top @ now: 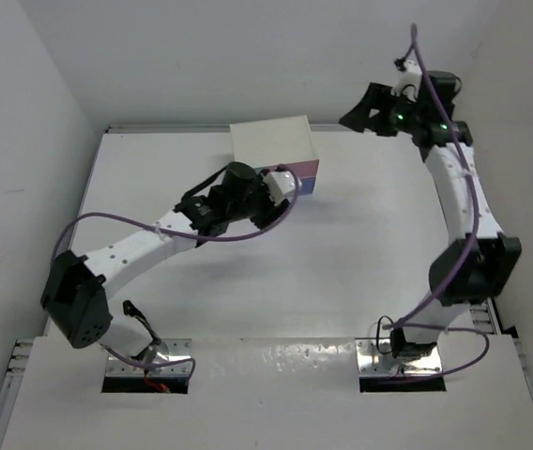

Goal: Sort the stationery into containers
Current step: Close the drawer

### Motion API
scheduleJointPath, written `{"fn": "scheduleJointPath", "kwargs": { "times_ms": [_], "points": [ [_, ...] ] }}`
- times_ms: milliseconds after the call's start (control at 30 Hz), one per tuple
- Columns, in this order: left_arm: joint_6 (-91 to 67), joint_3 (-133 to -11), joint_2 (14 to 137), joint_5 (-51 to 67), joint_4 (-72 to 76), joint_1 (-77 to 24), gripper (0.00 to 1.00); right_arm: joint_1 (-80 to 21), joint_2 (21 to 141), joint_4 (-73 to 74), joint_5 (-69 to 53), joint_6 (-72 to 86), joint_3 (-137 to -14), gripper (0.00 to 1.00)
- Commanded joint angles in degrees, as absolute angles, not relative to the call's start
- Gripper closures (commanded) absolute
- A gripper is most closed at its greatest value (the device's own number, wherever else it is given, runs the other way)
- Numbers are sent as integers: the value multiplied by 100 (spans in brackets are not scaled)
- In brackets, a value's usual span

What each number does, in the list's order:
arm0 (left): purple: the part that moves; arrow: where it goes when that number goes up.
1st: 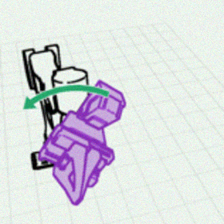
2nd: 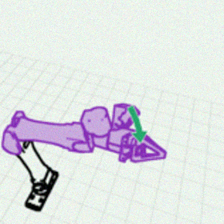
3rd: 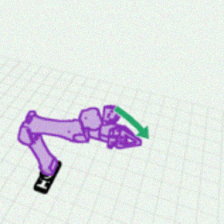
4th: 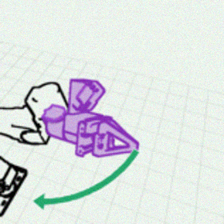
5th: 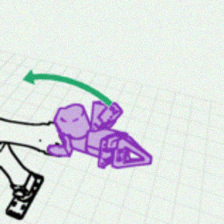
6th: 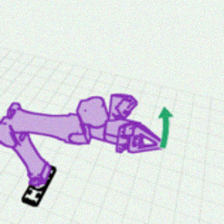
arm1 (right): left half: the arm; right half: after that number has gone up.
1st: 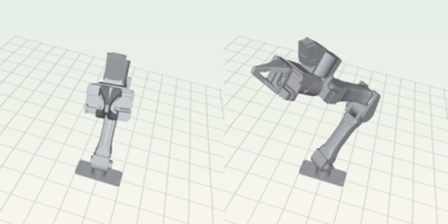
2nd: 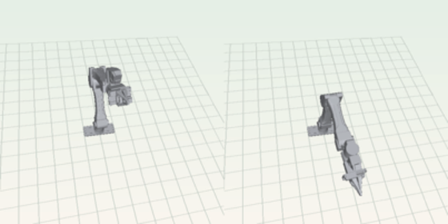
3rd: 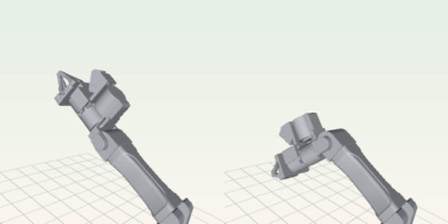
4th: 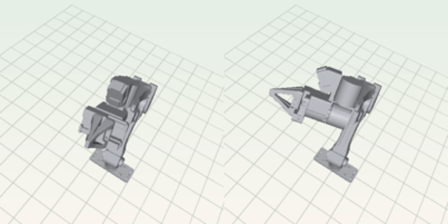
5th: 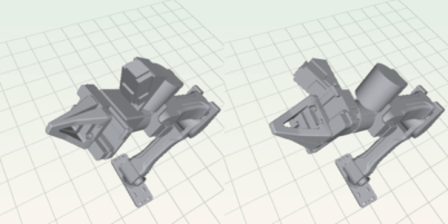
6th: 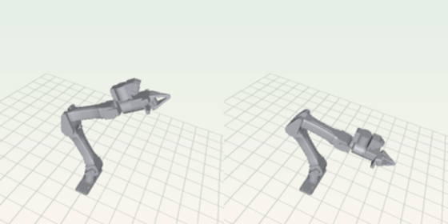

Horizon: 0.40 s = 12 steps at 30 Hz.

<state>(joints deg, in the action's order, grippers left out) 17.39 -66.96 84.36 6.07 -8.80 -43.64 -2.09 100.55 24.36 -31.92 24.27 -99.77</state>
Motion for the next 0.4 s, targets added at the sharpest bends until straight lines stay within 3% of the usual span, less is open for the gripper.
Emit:
{"fn": "scheduleJointPath", "kwargs": {
  "times_ms": [0, 33, 133, 367],
  "points": [
    [660, -6557, 7807, 1027, -1897, -3834, 35, 226, 9031, 2908, -3191, 1716, -9213, 17],
    [424, -6496, 7735, 1133, -2186, -3588, 21, 298, 8818, 3022, -3095, 1331, -8724, 11],
    [124, -6373, 7454, 1221, -2600, -3069, 2, 544, 7939, 3182, -2858, 695, -7608, 3],
    [-158, -6108, 6777, 1274, -3050, -1691, 0, 1028, 6584, 3006, -2830, 510, -5907, 1]
  ]
}}
